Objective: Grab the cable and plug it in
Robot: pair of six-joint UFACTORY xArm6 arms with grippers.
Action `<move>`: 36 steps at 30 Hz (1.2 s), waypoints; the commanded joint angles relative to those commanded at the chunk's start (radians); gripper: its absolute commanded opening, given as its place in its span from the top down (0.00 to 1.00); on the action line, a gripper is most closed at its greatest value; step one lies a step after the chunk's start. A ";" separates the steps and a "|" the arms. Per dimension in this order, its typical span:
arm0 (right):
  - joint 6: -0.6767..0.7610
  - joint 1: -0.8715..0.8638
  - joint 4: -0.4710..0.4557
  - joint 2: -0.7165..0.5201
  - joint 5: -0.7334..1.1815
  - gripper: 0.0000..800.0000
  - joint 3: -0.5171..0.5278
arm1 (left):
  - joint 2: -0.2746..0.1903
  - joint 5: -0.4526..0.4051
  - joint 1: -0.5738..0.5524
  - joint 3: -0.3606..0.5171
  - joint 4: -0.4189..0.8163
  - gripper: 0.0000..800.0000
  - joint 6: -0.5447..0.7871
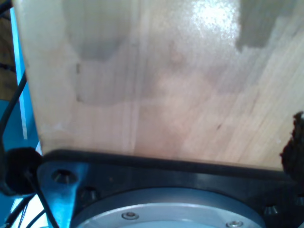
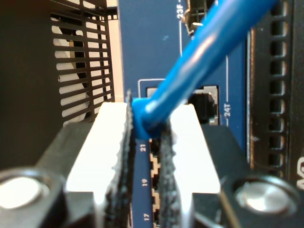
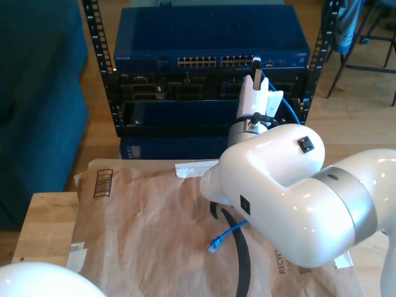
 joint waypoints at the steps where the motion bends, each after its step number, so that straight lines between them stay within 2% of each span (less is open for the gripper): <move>1: 0.000 0.000 0.000 0.003 0.000 1.00 -0.014 | 0.000 0.000 0.000 0.000 0.000 0.00 -0.002; 8: 0.000 0.000 -0.002 0.021 0.005 1.00 -0.051 | 0.000 0.000 0.000 0.000 0.000 0.00 0.000; 9: 0.000 0.000 -0.002 0.021 0.005 0.93 -0.049 | 0.000 0.000 0.000 0.000 0.000 0.00 0.000; 11: -0.002 0.002 -0.006 0.017 0.008 0.73 -0.044 | 0.000 0.000 0.000 0.000 0.000 0.00 0.000; 12: -0.002 0.002 -0.006 0.015 0.008 0.69 -0.041 | 0.000 0.000 0.002 0.000 0.000 0.00 0.000; 14: -0.002 0.002 -0.006 0.014 0.008 0.64 -0.040 | 0.000 0.000 0.000 0.000 0.000 0.00 0.000; 18: -0.003 0.006 -0.005 0.008 0.008 0.61 -0.021 | 0.000 0.000 0.000 0.000 0.000 0.00 0.000; 26: -0.002 0.023 -0.005 -0.117 0.015 0.50 0.141 | 0.000 0.000 0.000 0.000 0.000 0.00 0.000; 36: -0.005 0.012 -0.021 -0.362 0.212 0.36 0.416 | 0.000 0.000 0.000 0.000 0.000 0.00 0.000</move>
